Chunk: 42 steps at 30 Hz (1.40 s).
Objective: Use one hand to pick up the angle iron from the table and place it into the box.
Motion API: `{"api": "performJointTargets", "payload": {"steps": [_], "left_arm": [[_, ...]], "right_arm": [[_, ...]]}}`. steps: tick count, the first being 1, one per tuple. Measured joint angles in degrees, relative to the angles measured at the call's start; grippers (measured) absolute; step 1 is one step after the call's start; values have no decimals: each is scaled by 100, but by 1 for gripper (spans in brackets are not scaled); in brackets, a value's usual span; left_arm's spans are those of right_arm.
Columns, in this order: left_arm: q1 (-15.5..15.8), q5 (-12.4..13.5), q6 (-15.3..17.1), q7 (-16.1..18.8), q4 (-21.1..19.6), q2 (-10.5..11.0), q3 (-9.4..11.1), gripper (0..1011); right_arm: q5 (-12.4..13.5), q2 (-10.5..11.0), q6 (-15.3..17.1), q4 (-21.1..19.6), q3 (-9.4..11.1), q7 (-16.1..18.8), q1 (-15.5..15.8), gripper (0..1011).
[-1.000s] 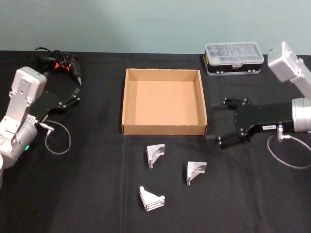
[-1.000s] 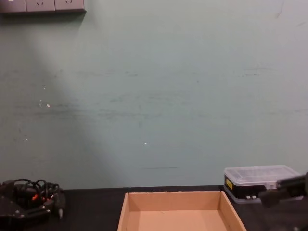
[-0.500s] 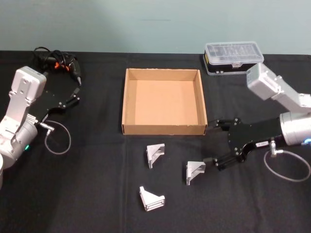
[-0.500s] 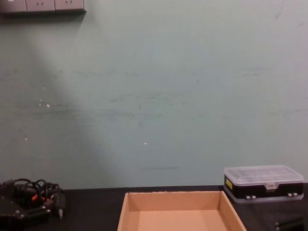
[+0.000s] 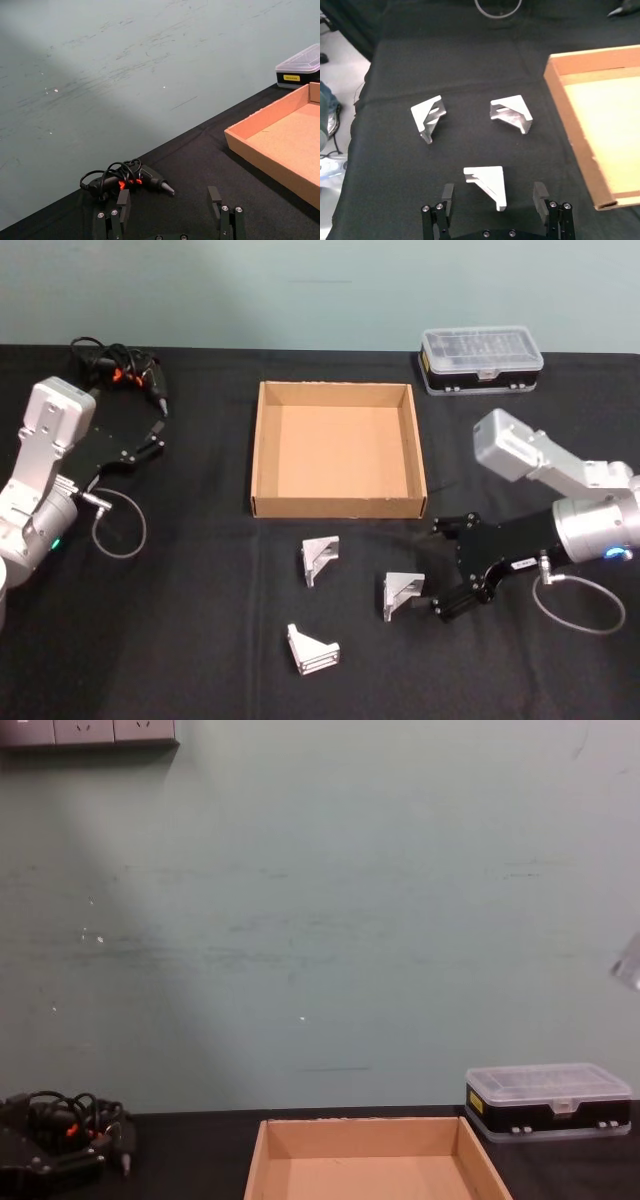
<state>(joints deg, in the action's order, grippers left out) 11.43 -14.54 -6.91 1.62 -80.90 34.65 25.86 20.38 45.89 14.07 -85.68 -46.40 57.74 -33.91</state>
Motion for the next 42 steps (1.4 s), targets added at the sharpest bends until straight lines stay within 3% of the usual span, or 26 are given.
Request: {"api": "performJointTargets", "payload": {"steps": [17, 42], "left_arm": [[0, 0, 0, 0, 0, 0, 0, 1000], [0, 0, 0, 0, 0, 0, 0, 1000]], "right_arm": [[-202, -95, -37, 87, -306, 10, -92, 1002], [-360, -264, -70, 376, -337, -167, -84, 979]]}}
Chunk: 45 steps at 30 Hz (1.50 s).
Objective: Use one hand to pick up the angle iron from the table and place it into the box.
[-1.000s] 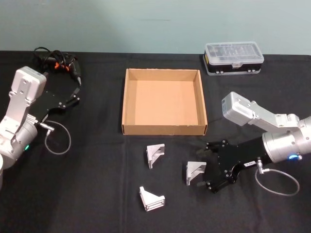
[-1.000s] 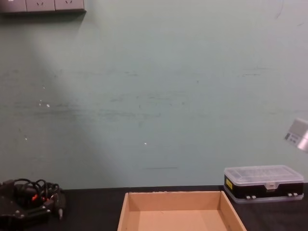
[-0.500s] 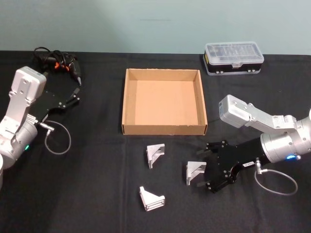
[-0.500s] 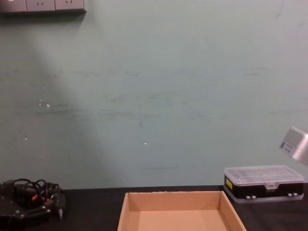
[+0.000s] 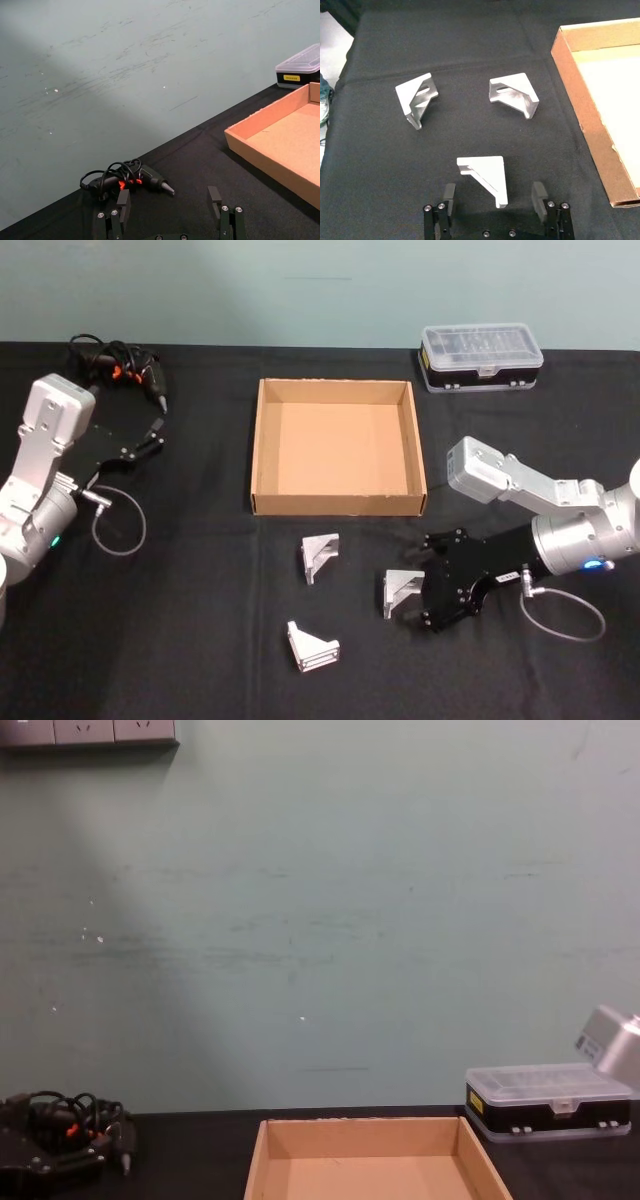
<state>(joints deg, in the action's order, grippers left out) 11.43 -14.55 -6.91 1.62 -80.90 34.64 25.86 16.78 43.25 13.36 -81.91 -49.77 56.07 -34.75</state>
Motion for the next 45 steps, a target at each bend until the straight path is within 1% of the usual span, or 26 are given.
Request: {"api": "performJointTargets", "payload": {"steps": [3, 4, 7, 8, 9, 11, 12, 14, 15, 18, 20, 21, 22, 24, 25, 27, 29, 30, 32, 40, 45], "left_arm": [[0, 0, 0, 0, 0, 0, 0, 1000], [0, 0, 0, 0, 0, 0, 0, 1000], [0, 0, 0, 0, 0, 0, 0, 1000], [0, 0, 0, 0, 0, 0, 0, 1000], [0, 0, 0, 0, 0, 0, 0, 1000], [0, 0, 0, 0, 0, 0, 0, 1000], [0, 0, 0, 0, 0, 0, 0, 1000], [0, 0, 0, 0, 0, 0, 0, 1000], [0, 0, 0, 0, 0, 0, 0, 1000], [0, 0, 0, 0, 0, 0, 0, 1000], [0, 0, 0, 0, 0, 0, 0, 1000], [0, 0, 0, 0, 0, 0, 0, 1000], [0, 0, 0, 0, 0, 0, 0, 1000], [0, 0, 0, 0, 0, 0, 0, 1000], [0, 0, 0, 0, 0, 0, 0, 1000], [0, 0, 0, 0, 0, 0, 0, 1000], [0, 0, 0, 0, 0, 0, 0, 1000], [0, 0, 0, 0, 0, 0, 0, 1000], [0, 0, 0, 0, 0, 0, 0, 1000], [0, 0, 0, 0, 0, 0, 0, 1000], [0, 0, 0, 0, 0, 0, 0, 1000]], "right_arm": [[-4, -21, -18, 21, 7, -20, 12, 916], [-4, -33, -26, 34, 17, -30, 16, 870], [-4, -49, -42, 43, 35, -47, 19, 820], [-4, -58, -53, 52, 45, -51, 19, 764], [-3, -63, -57, 55, 50, -53, 20, 764], [-3, -72, -63, 59, 55, -58, 21, 707], [-4, -79, -67, 62, 62, -59, 23, 651], [-4, -86, -76, 71, 67, -60, 25, 594], [-3, -92, -86, 80, 70, -59, 27, 594], [-2, -105, -102, 97, 76, -54, 27, 448], [-1, -111, -107, 104, 78, -54, 25, 390], [0, -119, -113, 111, 81, -47, 23, 390], [0, -122, -116, 117, 81, -39, 21, 332], [0, -129, -124, 130, 81, -24, 13, 282], [0, -135, -129, 139, 81, -16, 7, 224], [0, -139, -132, 146, 81, -10, 4, 166], [1, -146, -148, 158, 81, -3, 2, 137], [1, -155, -156, 170, 81, 4, -1, 98], [2, -163, -161, 179, 81, 6, -4, 80], [2, -182, -175, 198, 83, 5, -26, 80], [24, -188, -230, 111, 147, -18, -62, 80]]}}
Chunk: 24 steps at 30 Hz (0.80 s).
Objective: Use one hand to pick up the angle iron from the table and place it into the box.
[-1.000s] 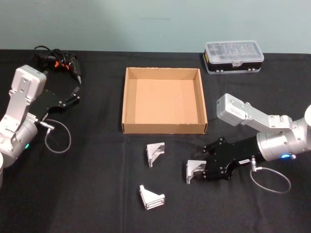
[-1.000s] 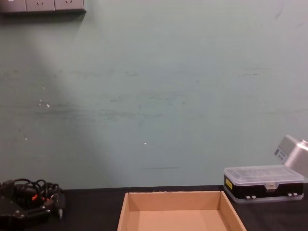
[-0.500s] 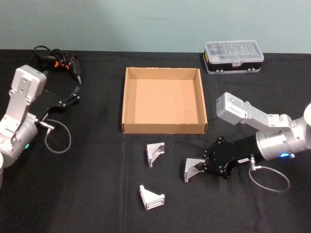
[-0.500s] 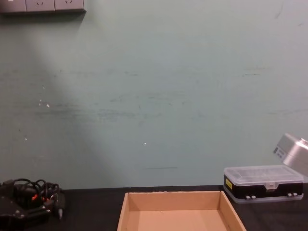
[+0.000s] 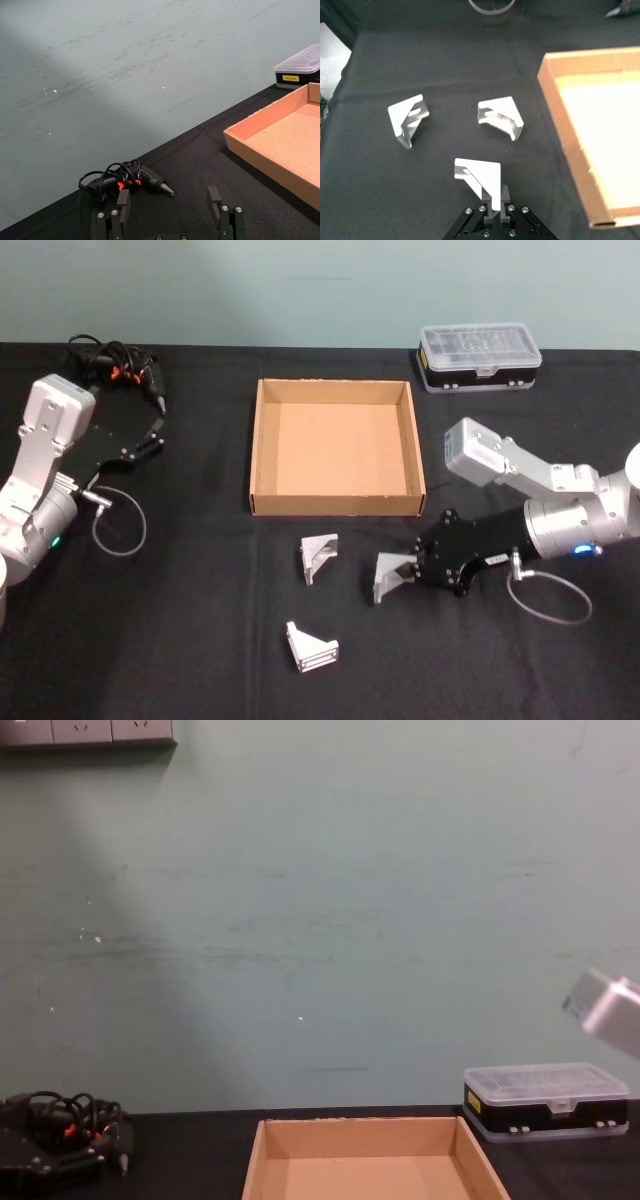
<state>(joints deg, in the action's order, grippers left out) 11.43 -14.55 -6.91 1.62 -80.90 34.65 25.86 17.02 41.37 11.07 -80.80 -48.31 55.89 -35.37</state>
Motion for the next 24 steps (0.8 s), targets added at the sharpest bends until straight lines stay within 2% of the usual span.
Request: {"api": "performJointTargets", "payload": {"steps": [8, 14, 18, 24], "left_arm": [[0, 0, 0, 0, 0, 0, 0, 1000], [0, 0, 0, 0, 0, 0, 0, 1000], [0, 0, 0, 0, 0, 0, 0, 1000], [0, 0, 0, 0, 0, 0, 0, 1000]], "right_arm": [[25, -49, -107, -158, 143, -108, -150, 80], [-3, -135, -198, -108, 323, -356, -326, 80], [-76, -229, -258, 82, 432, -563, -428, 80], [-232, -521, -366, 651, 544, -812, -615, 80]]}}
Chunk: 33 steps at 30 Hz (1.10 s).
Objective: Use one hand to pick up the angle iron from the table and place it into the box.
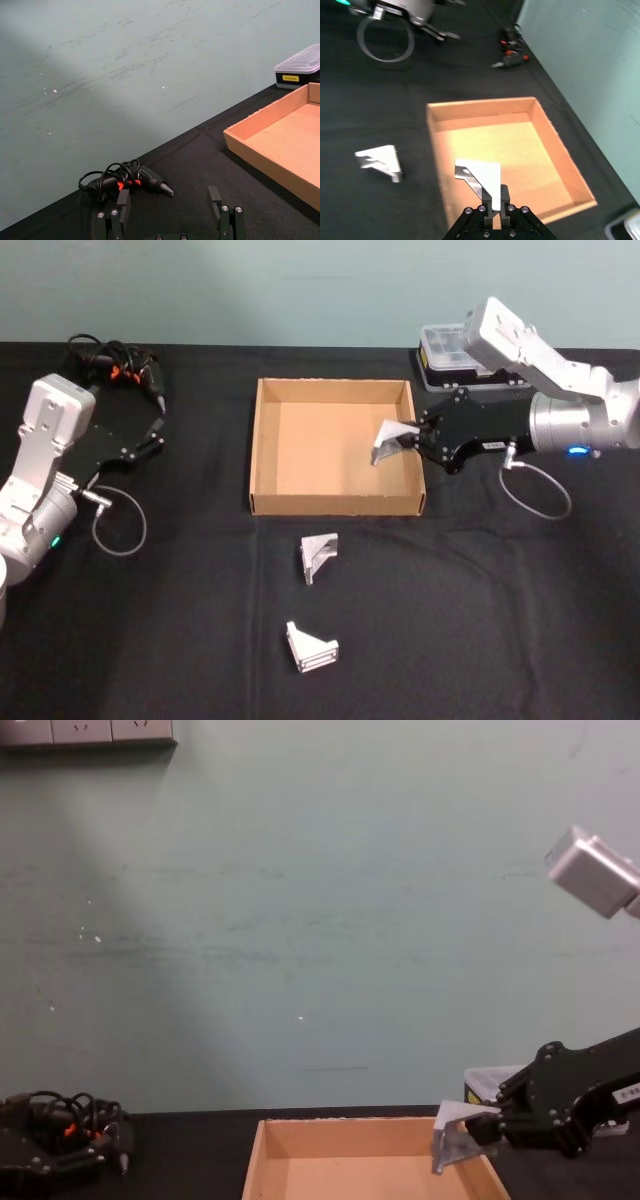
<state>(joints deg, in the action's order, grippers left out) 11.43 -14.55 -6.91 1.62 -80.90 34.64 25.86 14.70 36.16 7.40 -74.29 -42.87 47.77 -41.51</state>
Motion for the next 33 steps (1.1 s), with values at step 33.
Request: {"api": "performJointTargets", "payload": {"steps": [33], "left_arm": [[0, 0, 0, 0, 0, 0, 0, 1000]], "right_arm": [[-383, -1131, -331, 1836, 80, 9, -413, 80]]}}
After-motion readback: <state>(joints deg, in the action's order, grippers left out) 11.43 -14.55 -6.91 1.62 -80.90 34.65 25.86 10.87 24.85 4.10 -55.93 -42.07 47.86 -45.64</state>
